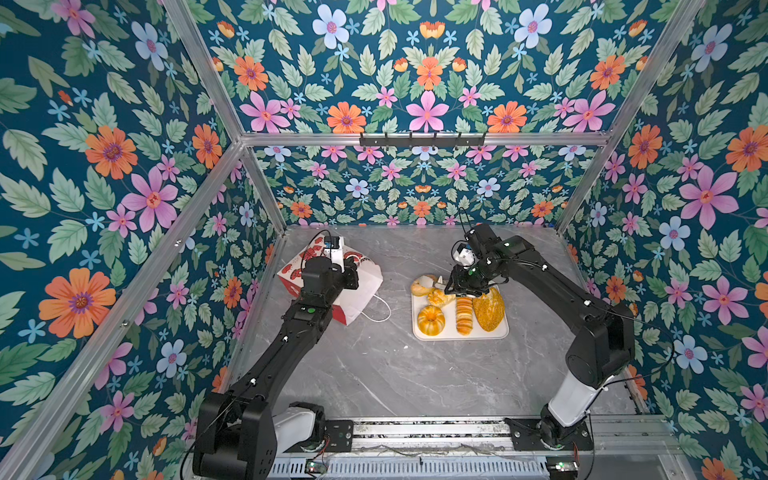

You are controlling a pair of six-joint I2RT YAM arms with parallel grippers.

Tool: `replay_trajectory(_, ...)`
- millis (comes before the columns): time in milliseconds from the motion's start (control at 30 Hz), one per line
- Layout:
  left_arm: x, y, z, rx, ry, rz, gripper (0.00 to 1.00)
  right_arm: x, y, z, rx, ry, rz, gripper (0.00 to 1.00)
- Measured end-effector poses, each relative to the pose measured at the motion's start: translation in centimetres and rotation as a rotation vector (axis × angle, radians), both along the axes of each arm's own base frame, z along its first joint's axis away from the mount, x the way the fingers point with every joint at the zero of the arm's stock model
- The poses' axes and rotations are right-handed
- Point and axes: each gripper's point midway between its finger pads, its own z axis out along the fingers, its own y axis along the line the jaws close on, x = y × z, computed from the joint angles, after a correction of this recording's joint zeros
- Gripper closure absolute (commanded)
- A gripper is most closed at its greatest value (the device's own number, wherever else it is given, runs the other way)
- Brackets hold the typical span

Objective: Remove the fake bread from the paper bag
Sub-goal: 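Open the tongs and withdraw the right gripper away from the tray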

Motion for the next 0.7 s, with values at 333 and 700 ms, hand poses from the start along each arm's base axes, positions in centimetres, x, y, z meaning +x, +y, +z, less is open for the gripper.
replay_trajectory(333,0.1,0.0,0.2,-0.001,-0.005,0.001,1.00,-0.3,-2.1,3.9,-0.035,-0.164,-0.033,0.63)
replay_trajectory(700,-0.1,0.0,0.6,-0.005,-0.014,-0.002,1.00,-0.6,-15.1,-0.5,-0.439,-0.299,-0.274,0.63)
